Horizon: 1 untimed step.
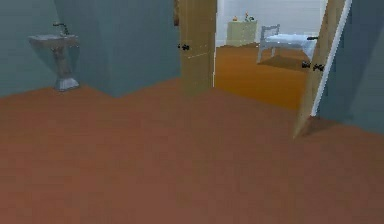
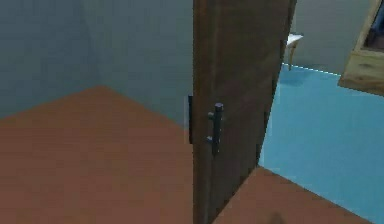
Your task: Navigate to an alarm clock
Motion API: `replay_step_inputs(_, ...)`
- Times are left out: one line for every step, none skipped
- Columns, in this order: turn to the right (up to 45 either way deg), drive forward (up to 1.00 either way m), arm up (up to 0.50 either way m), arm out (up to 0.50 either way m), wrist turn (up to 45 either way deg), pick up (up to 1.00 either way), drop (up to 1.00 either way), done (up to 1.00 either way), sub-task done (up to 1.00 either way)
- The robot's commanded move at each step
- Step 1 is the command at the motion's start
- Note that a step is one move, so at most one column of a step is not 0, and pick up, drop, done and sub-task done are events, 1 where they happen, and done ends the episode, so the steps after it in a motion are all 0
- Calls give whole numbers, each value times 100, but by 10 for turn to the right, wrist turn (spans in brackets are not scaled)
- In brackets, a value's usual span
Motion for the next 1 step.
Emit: replay_step_inputs(120,0,0,0,0,0,0,0,0)
